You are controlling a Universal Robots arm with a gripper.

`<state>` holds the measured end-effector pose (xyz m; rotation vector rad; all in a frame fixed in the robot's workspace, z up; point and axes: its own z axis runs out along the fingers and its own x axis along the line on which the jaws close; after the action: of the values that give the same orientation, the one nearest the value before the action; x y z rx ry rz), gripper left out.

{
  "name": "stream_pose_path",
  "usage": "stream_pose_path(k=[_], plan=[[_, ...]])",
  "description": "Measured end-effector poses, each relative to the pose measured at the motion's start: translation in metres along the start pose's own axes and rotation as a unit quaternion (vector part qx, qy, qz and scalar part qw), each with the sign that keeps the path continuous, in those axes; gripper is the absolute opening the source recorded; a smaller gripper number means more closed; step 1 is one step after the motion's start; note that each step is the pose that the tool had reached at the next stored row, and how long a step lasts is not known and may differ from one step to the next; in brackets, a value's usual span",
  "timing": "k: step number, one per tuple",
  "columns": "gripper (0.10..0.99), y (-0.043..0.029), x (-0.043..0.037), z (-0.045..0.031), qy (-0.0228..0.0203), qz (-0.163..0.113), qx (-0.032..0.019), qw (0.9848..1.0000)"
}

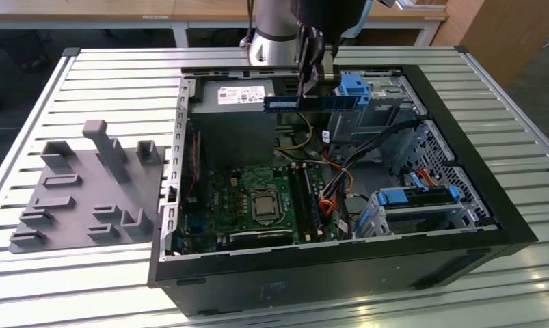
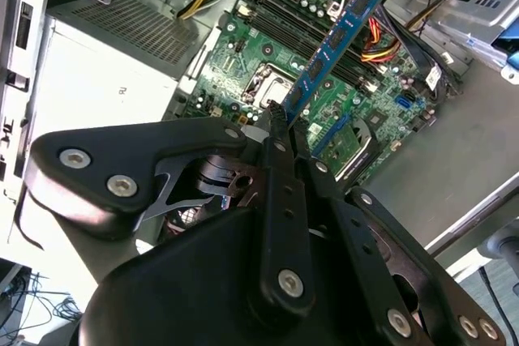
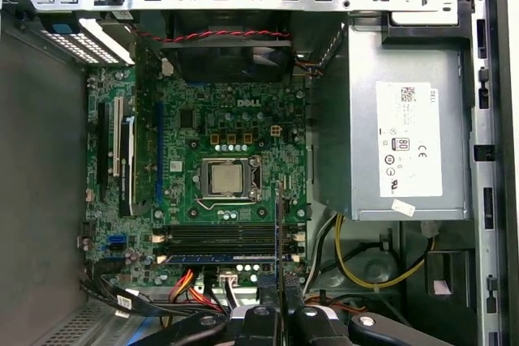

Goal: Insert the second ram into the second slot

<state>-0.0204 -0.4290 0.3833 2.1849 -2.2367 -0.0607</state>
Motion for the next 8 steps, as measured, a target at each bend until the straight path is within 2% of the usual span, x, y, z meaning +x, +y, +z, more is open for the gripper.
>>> stream_pose_path(k=[8], plan=[[0.137, 0.0, 0.0001, 0.0002, -0.0014, 0.037, 0.0006, 0.9993]])
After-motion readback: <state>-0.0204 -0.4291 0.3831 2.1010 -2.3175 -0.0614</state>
